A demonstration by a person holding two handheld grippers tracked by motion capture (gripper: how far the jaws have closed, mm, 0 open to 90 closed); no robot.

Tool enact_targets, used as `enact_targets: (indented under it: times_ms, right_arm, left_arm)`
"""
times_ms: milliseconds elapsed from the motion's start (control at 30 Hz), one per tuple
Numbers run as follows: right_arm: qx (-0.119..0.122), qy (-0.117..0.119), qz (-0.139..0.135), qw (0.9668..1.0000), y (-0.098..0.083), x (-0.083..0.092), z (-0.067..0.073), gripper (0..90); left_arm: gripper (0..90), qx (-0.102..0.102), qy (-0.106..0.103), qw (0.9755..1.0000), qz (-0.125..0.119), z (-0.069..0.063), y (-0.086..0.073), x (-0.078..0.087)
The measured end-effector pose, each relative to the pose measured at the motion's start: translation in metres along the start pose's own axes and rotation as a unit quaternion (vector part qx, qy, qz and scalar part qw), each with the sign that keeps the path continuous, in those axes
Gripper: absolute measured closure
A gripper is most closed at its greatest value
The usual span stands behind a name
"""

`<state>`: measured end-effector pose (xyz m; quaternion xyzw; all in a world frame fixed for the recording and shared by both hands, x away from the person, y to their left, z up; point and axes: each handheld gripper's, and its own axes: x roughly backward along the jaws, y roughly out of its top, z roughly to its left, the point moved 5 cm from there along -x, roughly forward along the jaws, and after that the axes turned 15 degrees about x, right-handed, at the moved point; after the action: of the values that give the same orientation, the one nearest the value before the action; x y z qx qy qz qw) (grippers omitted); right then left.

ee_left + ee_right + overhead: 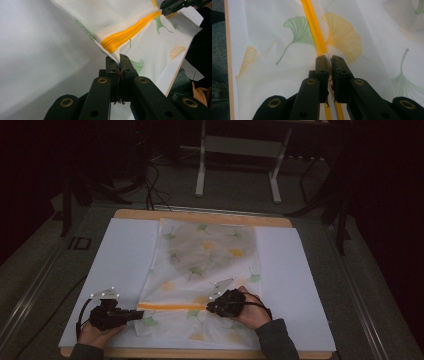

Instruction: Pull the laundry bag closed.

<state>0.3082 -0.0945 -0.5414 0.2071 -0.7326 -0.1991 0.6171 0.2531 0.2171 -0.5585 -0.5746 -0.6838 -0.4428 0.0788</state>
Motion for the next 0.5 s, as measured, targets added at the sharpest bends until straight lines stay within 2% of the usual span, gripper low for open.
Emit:
enact_targets:
  times_ms: [500]
  right_arm:
    - [-0.015,-0.006,-0.003,0.9999,-0.017,0.01,-0.001,84.2]
  left_arm:
    - [88.6,0.0,0.001,1.0,0.0,0.0,0.0,0.0]
